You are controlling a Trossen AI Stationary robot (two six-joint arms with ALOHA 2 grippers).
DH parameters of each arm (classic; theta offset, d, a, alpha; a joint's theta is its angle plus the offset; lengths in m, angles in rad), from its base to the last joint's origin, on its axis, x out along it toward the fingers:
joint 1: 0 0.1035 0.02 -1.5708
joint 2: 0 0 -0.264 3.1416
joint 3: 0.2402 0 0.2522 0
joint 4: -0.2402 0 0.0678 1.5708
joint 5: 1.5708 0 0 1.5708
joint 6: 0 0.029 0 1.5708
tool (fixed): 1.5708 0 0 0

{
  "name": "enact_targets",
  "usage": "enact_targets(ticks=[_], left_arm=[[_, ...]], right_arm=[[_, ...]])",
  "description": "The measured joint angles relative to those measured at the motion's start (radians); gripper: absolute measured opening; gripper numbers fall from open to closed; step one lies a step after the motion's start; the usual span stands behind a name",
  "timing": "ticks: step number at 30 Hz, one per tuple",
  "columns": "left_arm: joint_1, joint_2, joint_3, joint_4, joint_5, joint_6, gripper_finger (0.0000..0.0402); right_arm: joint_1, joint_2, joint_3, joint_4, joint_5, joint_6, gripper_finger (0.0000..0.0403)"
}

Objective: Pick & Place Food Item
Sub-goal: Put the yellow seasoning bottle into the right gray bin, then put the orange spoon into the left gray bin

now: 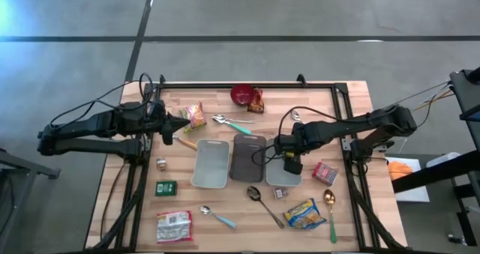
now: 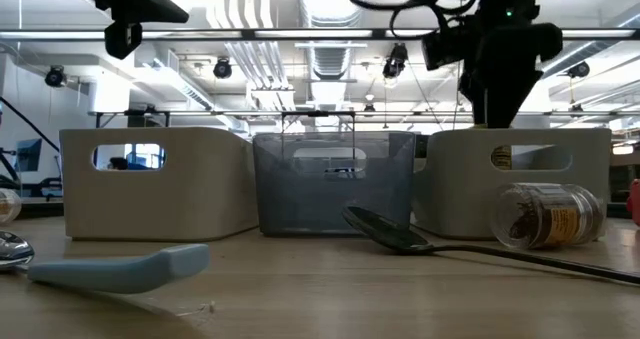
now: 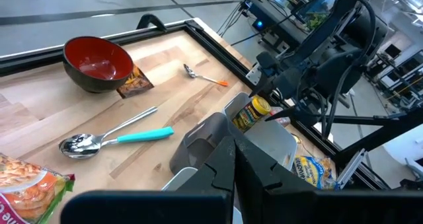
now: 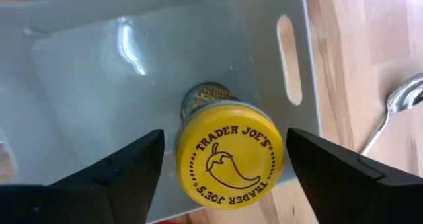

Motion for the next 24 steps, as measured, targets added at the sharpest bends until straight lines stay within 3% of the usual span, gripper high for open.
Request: enact_targets(ticks=[12, 19, 24], left_arm=[[0.0, 0.0, 0.0, 0.0, 0.0, 0.0, 0.0008], [0.0, 0.0, 0.0, 0.0, 0.0, 0.001, 0.0008], [0.0, 0.0, -0.012, 0.003, -0.025, 0.002, 0.0008]], right_arm=[[0.001, -0.03, 0.054, -0.011, 0.006, -0.004, 0.0335], [-0.014, -0.143, 0.165, -0.028, 0.165, 0.017, 0.0336], [-0.143, -0.225, 0.17, -0.102, 0.204, 0.054, 0.0336]])
